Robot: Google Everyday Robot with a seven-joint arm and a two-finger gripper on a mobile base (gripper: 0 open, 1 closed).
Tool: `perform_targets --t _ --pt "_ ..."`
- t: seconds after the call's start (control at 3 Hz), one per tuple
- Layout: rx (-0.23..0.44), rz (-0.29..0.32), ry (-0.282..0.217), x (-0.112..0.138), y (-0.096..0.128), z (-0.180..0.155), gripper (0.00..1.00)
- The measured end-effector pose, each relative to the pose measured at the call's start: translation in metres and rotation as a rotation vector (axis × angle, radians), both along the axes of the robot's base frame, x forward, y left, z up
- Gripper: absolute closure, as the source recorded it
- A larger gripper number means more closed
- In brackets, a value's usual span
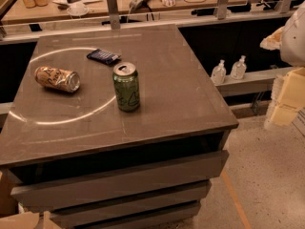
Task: Knock green can over
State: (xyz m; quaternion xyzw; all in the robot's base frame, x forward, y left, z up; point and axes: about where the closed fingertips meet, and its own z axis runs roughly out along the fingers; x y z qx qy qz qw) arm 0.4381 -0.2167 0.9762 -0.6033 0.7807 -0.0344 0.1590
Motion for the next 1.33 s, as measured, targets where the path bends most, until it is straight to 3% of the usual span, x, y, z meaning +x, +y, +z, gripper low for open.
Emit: perform_targets --t 0.33,0.67,1.0,1.33 --pt "0.010 0.006 0.001 0.000 0.001 0.000 0.00" --pt "0.129 0.073 0.009 0.000 0.009 0.003 0.00" --pt "0.331 0.176 -0.007 0.011 0.006 -0.013 0.00" --pt "0.540 0.241 -0.024 0.010 0.020 -0.020 0.00"
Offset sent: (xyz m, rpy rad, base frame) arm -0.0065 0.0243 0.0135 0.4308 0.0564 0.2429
